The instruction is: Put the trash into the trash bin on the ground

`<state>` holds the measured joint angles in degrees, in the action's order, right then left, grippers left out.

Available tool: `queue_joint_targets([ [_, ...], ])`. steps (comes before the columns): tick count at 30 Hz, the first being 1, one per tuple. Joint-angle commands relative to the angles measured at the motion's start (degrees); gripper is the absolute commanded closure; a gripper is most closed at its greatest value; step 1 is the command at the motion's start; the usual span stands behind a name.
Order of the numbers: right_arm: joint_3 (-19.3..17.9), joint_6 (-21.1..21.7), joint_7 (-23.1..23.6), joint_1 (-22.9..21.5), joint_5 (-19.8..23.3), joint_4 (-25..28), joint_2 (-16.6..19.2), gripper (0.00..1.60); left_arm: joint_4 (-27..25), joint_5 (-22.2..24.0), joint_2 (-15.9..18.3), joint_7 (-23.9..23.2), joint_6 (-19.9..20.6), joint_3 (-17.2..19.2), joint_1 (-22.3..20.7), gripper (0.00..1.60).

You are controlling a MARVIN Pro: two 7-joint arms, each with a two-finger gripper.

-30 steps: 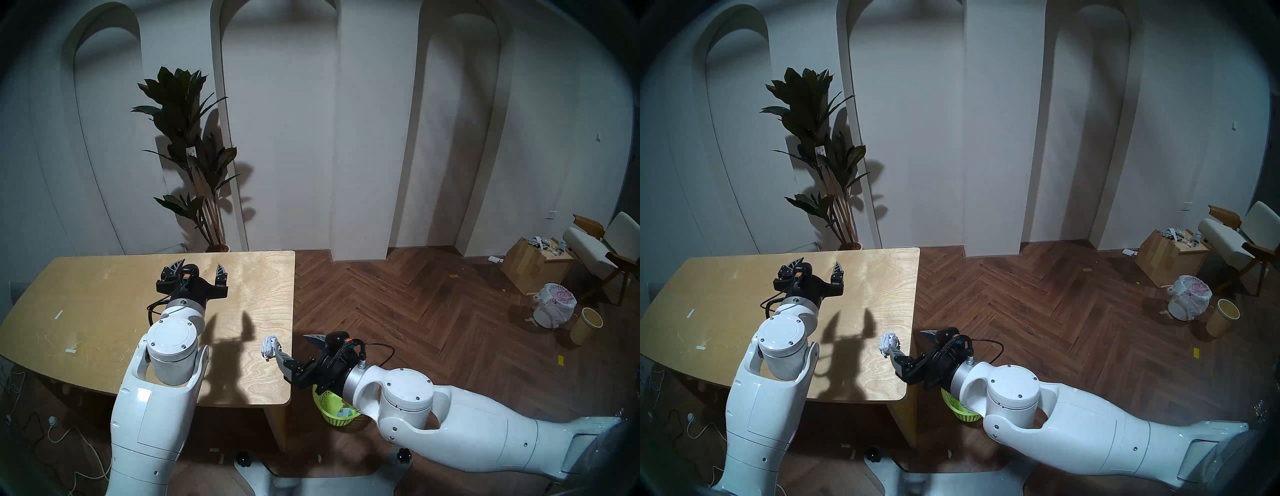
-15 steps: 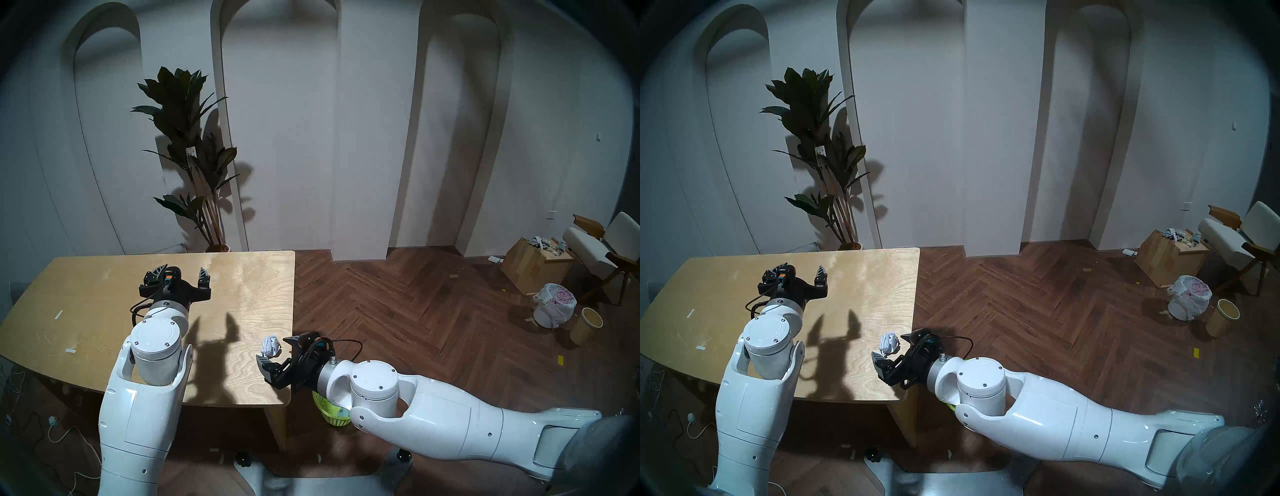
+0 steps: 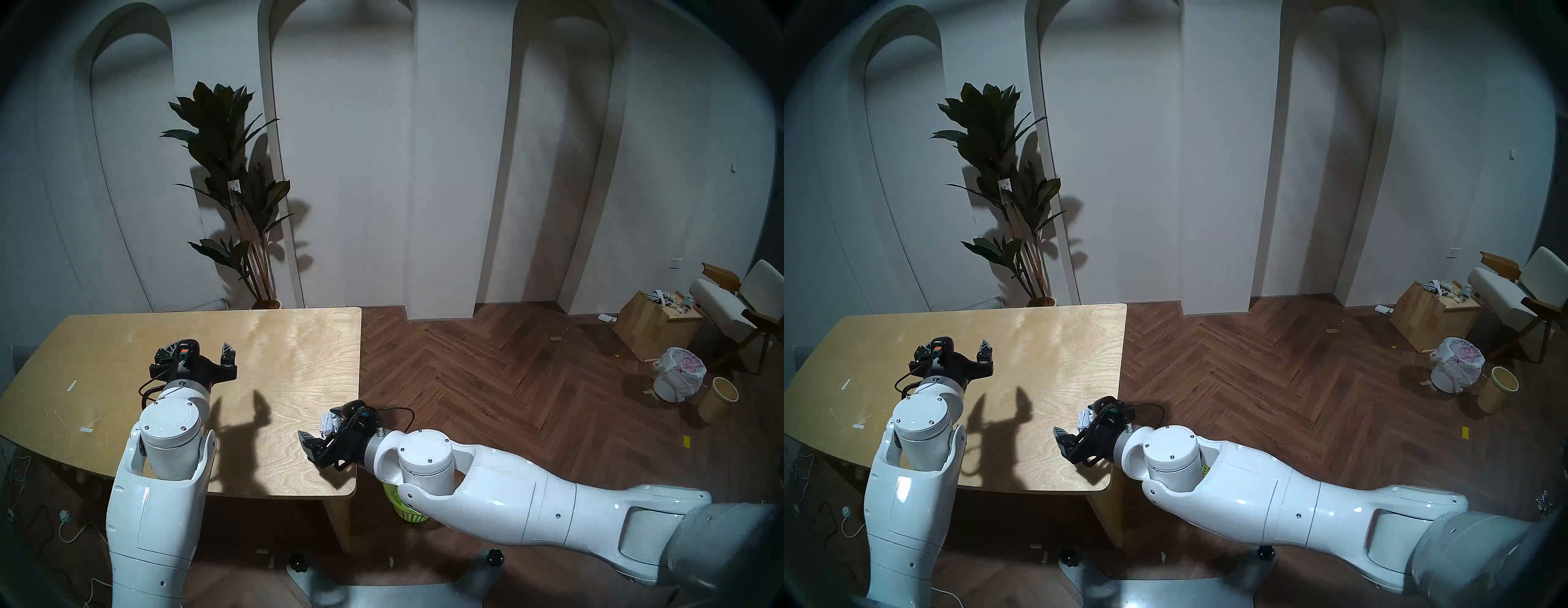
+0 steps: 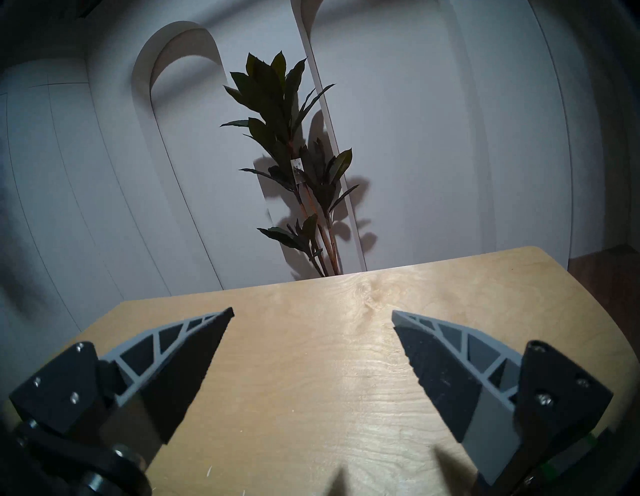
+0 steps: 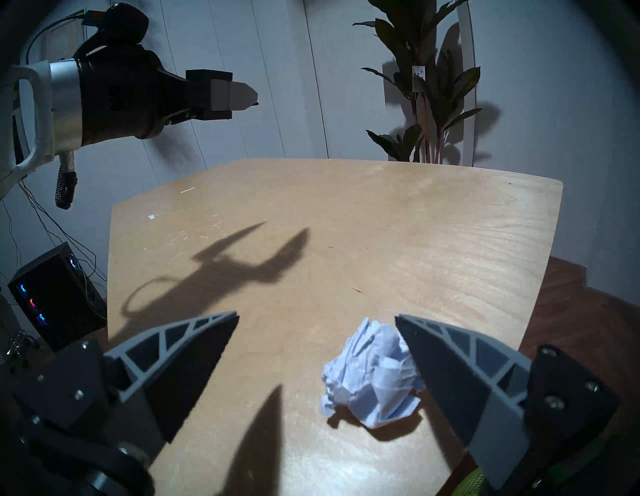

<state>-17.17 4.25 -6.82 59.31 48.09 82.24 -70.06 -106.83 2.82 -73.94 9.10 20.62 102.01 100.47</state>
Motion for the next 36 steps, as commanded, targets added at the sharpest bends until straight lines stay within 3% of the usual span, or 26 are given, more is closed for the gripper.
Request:
queue_joint_targets([
  [1,0.81,-1.35,0.04,-3.27,0.19,-3.98,-6.4,0.0,-1.99,0.38,0.38,-0.09,0.19,1.23,0.47,0.0],
  [18,3.14,-5.56,0.36,-4.41,2.78,-19.66,-15.62,0.04,-4.25,2.89,0.43,-0.61,2.44,2.23,2.02,0.0],
  [20,3.23,-6.48,0.54,-4.5,3.14,-21.75,-16.78,0.35,-4.35,3.12,0.44,-0.74,2.71,2.22,2.11,0.0],
  [21,3.2,-7.16,0.65,-4.55,3.42,-23.1,-17.6,0.73,-4.43,3.27,0.47,-0.84,2.89,2.23,2.16,0.0],
  [22,3.21,-7.77,0.79,-4.62,3.58,-23.84,-17.94,0.87,-4.51,3.34,0.5,-0.94,3.01,2.14,2.17,0.0],
  [24,3.18,-9.18,1.16,-4.83,3.9,-26.01,-19.19,1.37,-4.78,3.56,0.53,-1.14,3.29,2.02,2.16,0.0],
  [25,3.14,-9.91,1.38,-4.95,3.97,-27.06,-19.82,1.53,-4.94,3.63,0.54,-1.22,3.43,1.96,2.16,0.0],
  [26,3.16,-10.76,1.75,-5.11,4.19,-28.0,-20.28,1.6,-5.12,3.72,0.55,-1.3,3.6,1.92,2.16,0.0],
  [32,1.27,-17.59,4.65,-5.83,4.61,-34.46,-24.11,1.6,-5.88,4.03,0.64,-1.68,4.3,1.78,2.14,0.0],
  [36,-1.03,-21.14,6.62,-6.49,5.0,-33.99,-22.66,1.6,-6.25,4.09,0.57,-1.78,4.59,1.47,2.03,0.0],
])
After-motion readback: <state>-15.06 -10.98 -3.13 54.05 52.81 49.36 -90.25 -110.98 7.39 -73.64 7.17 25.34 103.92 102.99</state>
